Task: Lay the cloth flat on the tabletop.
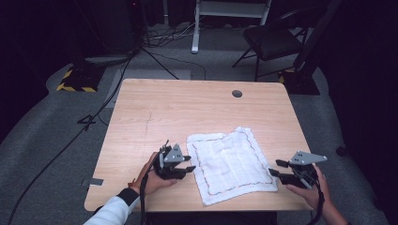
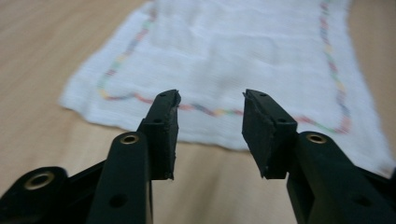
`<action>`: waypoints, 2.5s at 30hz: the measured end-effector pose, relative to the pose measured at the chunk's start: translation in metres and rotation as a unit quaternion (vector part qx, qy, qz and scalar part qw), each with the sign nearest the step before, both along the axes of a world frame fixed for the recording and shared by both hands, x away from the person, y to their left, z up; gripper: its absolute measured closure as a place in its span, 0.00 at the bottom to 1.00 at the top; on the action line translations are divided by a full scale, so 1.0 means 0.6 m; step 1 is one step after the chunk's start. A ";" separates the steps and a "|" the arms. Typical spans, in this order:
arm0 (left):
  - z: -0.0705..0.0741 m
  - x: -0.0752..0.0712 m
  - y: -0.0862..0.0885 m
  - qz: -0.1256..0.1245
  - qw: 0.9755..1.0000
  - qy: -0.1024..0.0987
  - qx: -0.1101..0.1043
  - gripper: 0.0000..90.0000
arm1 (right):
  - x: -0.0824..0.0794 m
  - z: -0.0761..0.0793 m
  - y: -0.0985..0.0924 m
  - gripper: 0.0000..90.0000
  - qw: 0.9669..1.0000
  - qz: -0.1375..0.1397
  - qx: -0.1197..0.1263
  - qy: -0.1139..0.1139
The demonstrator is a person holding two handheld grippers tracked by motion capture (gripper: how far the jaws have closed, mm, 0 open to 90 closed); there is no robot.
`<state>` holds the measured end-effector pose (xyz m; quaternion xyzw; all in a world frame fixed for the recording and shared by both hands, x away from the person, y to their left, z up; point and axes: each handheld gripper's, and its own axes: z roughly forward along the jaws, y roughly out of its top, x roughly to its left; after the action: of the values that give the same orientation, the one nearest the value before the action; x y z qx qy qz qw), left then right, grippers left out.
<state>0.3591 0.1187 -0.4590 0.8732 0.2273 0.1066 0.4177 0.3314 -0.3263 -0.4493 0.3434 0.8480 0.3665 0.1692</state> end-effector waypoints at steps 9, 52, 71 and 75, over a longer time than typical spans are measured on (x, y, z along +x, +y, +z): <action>-0.012 0.121 -0.028 0.081 0.996 -0.008 0.020 0.58 | 0.143 -0.005 0.053 0.48 0.999 -0.010 -0.038 -0.014; -0.058 0.247 -0.046 0.158 0.983 -0.013 0.096 0.54 | 0.278 -0.045 0.091 0.49 0.995 -0.087 -0.048 -0.016; -0.055 0.312 -0.057 0.185 0.977 -0.015 0.109 0.48 | 0.363 -0.063 0.129 0.52 0.983 -0.133 -0.125 -0.037; -0.049 0.332 -0.076 0.202 0.970 -0.019 0.138 0.45 | 0.387 -0.061 0.126 0.49 0.978 -0.161 -0.130 -0.030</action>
<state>0.5581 0.0730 -0.4886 0.8562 0.3736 0.2359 0.2677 0.5635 -0.2506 -0.4858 0.4395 0.8163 0.2315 0.2947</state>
